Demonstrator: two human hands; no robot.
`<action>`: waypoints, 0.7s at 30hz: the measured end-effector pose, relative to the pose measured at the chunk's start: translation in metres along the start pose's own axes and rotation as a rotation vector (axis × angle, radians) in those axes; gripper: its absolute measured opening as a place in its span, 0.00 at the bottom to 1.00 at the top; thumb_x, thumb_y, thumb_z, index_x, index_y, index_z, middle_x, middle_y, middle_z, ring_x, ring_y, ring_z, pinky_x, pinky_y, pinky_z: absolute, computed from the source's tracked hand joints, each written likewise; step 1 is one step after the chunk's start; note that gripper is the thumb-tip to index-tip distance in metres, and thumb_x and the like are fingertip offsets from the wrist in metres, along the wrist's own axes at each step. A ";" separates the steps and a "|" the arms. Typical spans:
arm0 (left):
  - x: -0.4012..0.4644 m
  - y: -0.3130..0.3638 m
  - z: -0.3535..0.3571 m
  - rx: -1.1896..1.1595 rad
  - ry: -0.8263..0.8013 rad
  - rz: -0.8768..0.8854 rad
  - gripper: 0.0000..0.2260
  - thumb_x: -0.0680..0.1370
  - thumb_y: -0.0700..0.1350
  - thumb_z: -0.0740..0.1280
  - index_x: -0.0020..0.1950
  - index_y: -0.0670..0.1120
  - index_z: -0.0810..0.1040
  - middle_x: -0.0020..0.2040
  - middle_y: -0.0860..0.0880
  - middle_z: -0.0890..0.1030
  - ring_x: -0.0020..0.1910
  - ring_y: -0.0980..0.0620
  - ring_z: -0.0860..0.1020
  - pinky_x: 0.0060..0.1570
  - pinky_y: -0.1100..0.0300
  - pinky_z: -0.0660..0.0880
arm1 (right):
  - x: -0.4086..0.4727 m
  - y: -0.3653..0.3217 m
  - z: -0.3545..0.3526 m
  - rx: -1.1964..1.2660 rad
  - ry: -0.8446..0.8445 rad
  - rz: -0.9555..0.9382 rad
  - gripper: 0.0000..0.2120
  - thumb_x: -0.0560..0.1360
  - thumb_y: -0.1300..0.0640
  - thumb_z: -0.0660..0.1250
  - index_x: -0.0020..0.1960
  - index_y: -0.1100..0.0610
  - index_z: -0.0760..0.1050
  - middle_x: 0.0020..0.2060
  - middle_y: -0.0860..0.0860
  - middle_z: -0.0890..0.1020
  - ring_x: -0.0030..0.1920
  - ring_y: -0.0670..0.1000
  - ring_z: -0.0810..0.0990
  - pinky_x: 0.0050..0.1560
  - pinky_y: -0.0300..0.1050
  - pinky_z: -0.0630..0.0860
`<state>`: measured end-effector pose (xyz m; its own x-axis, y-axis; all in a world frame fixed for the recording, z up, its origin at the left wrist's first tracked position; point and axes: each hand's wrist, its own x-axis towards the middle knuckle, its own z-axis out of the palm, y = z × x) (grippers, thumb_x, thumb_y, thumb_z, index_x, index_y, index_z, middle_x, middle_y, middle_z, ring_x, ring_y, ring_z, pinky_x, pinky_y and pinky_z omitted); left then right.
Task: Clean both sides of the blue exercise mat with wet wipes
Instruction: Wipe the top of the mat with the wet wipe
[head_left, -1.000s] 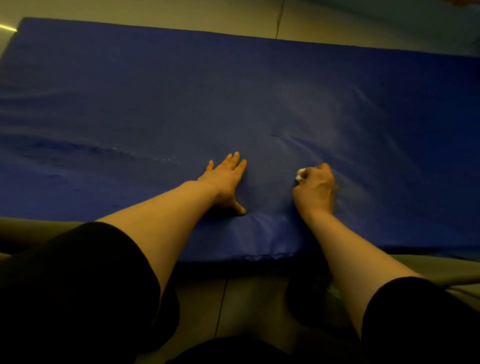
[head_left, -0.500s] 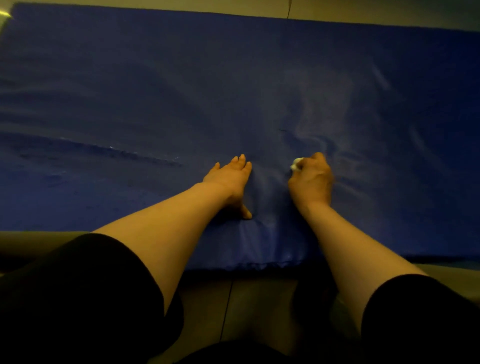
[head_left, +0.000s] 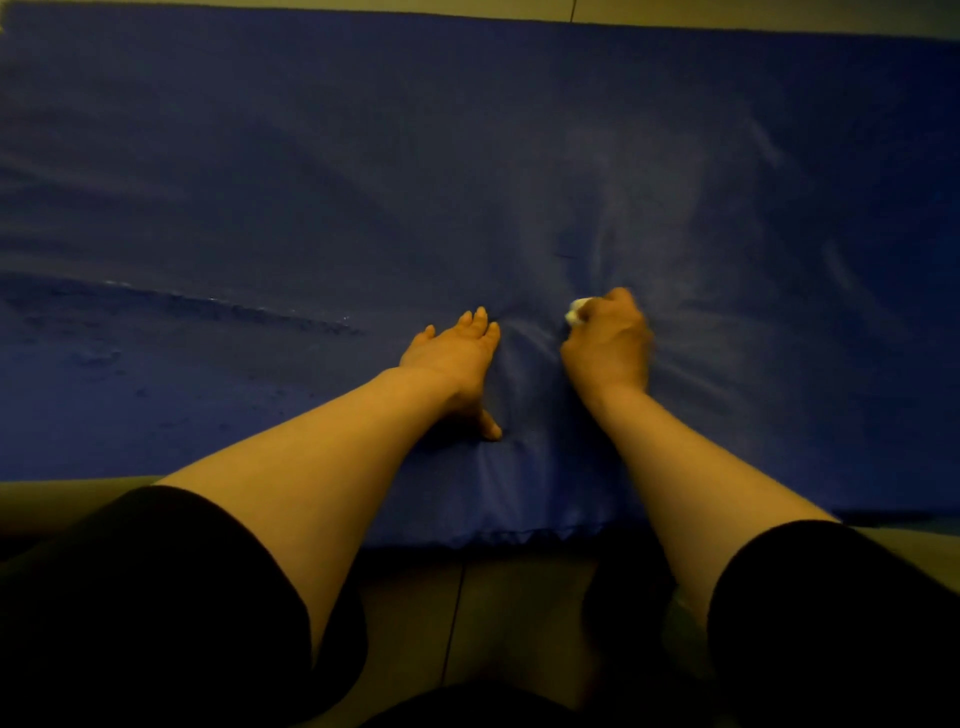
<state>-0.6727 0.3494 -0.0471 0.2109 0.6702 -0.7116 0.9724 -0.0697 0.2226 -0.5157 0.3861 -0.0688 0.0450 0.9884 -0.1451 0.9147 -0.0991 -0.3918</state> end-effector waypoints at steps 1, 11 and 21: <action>0.000 0.000 0.000 -0.002 0.005 -0.003 0.56 0.67 0.60 0.76 0.79 0.45 0.41 0.79 0.46 0.40 0.78 0.49 0.42 0.76 0.45 0.47 | -0.007 -0.010 0.007 0.024 -0.040 -0.066 0.10 0.75 0.63 0.62 0.53 0.61 0.79 0.56 0.58 0.75 0.52 0.61 0.77 0.52 0.47 0.71; -0.001 -0.002 -0.001 -0.016 -0.003 0.012 0.56 0.67 0.61 0.75 0.79 0.46 0.40 0.79 0.47 0.39 0.78 0.49 0.42 0.76 0.45 0.46 | 0.019 0.012 -0.003 -0.031 -0.022 -0.025 0.11 0.76 0.62 0.62 0.55 0.59 0.79 0.56 0.59 0.76 0.54 0.61 0.76 0.52 0.46 0.69; 0.000 -0.003 0.000 -0.029 0.012 0.003 0.56 0.66 0.61 0.75 0.79 0.47 0.40 0.79 0.48 0.39 0.78 0.49 0.43 0.76 0.46 0.46 | 0.000 -0.027 0.026 0.086 -0.127 -0.240 0.10 0.75 0.61 0.64 0.55 0.61 0.79 0.55 0.58 0.76 0.53 0.58 0.77 0.53 0.45 0.71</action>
<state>-0.6754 0.3495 -0.0482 0.2127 0.6792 -0.7025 0.9683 -0.0503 0.2446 -0.5511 0.3854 -0.0822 -0.2249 0.9628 -0.1495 0.8554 0.1217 -0.5034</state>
